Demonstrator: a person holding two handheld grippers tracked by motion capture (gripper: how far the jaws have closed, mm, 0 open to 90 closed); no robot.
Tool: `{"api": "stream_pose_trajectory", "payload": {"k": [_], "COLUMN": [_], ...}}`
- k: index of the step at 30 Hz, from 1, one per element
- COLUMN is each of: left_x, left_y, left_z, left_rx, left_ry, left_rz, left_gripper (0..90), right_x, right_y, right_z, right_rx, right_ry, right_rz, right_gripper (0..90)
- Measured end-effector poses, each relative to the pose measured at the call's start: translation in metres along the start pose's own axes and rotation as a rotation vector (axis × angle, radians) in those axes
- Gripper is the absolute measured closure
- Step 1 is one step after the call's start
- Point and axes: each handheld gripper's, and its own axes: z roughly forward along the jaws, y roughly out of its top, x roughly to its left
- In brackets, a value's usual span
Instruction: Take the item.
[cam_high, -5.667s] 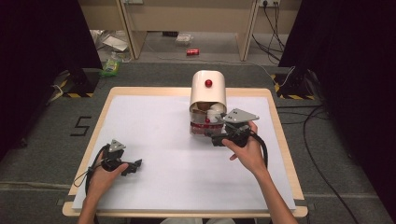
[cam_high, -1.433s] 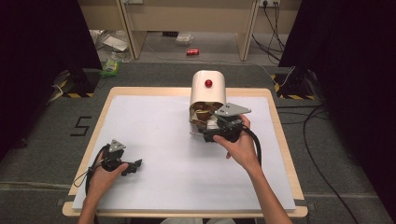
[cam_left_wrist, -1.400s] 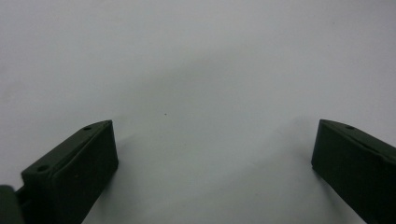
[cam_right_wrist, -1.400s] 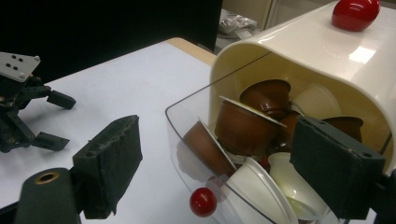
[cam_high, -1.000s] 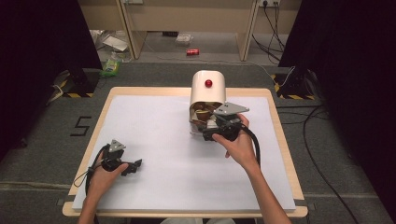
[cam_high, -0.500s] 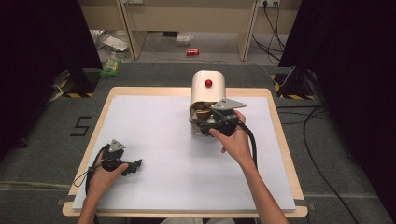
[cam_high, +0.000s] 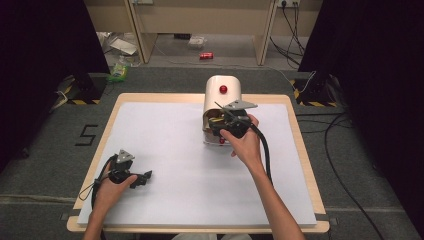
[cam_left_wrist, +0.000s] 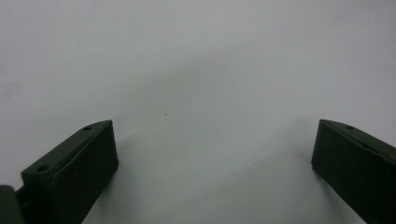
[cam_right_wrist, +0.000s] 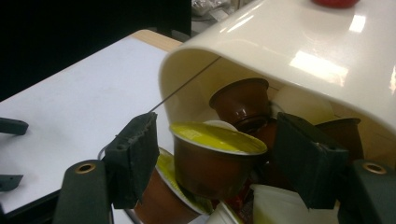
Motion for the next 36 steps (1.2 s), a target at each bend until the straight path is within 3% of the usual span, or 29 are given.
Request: {"api": "stream_pose_trajectory", "payload": {"k": [3,13,20,28,32,36], "left_x": [0.000,0.000,0.000,0.000,0.000,0.000], "left_y": [0.000,0.000,0.000,0.000,0.000,0.000], "left_z": [0.000,0.000,0.000,0.000,0.000,0.000], "left_rx": [0.000,0.000,0.000,0.000,0.000,0.000], "left_ry": [0.000,0.000,0.000,0.000,0.000,0.000], "left_rz": [0.000,0.000,0.000,0.000,0.000,0.000], "left_gripper": [0.0,0.0,0.0,0.0,0.0,0.0], "right_x": [-0.001,-0.003,-0.002,-0.002,0.005,0.005], "right_y": [-0.001,-0.002,0.001,0.002,0.002,0.003], "right_z": [0.006,0.008,-0.004,-0.010,-0.021,-0.027], "right_rx": [0.028,0.031,0.013,-0.009,-0.017,-0.024], "right_ry": [-0.002,0.010,0.003,0.016,0.018,0.031], "right_rz": [0.017,0.014,-0.028,-0.036,-0.082,-0.081], "right_gripper": [32.1,39.1,40.7,40.7,40.8,40.8]}}
